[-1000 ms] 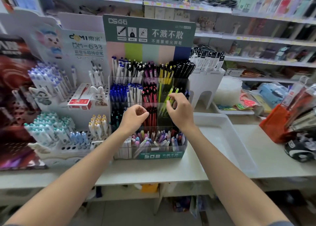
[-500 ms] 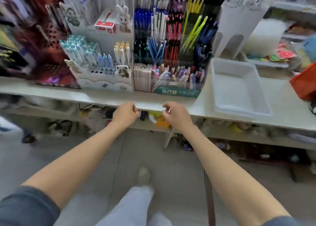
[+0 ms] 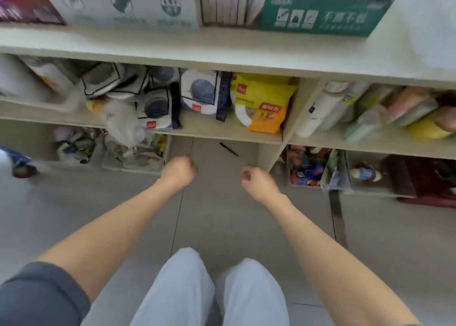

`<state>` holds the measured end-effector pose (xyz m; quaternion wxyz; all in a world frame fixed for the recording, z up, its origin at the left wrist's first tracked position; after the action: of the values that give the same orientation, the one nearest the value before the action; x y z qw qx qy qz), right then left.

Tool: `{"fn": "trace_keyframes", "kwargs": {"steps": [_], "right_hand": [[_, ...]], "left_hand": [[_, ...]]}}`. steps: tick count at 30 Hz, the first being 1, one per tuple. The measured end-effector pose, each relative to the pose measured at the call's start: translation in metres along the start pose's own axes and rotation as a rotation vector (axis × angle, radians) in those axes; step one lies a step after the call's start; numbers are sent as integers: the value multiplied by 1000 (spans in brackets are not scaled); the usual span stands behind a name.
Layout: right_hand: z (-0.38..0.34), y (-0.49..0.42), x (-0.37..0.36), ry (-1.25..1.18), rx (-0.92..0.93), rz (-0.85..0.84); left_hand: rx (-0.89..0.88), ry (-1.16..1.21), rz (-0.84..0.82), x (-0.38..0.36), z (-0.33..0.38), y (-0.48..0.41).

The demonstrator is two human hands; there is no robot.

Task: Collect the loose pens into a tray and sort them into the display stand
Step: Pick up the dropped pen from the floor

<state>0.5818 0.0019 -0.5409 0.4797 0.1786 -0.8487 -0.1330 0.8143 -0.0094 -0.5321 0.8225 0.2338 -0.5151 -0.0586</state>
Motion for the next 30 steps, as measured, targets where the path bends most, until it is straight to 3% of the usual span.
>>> {"fn": "trace_keyframes", "kwargs": {"steps": [3, 11, 14, 25, 30], "right_hand": [[40, -43, -44, -27, -27, 14], [164, -238, -188, -128, -60, 210], [190, -293, -227, -50, -85, 192], [216, -422, -275, 136, 31, 247], [213, -455, -301, 331, 44, 159]], "left_hand": [[-48, -41, -42, -53, -13, -50], [-205, 15, 94, -211, -60, -260], [-215, 31, 99, -253, -87, -317], [-182, 87, 140, -297, -114, -405], [-170, 72, 146, -299, -125, -410]]}}
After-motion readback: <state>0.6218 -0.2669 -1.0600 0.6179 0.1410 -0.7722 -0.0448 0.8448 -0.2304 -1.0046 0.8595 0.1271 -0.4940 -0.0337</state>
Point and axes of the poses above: each hand's wrist, its own y-axis away from the middle knuckle, its own x-axis out of the back of the hand, z = x × y, the point moved 4 cm from there along -y, towards the middle knuckle, and after that the axes turned 6 degrees about y, right-handed, at the moved point
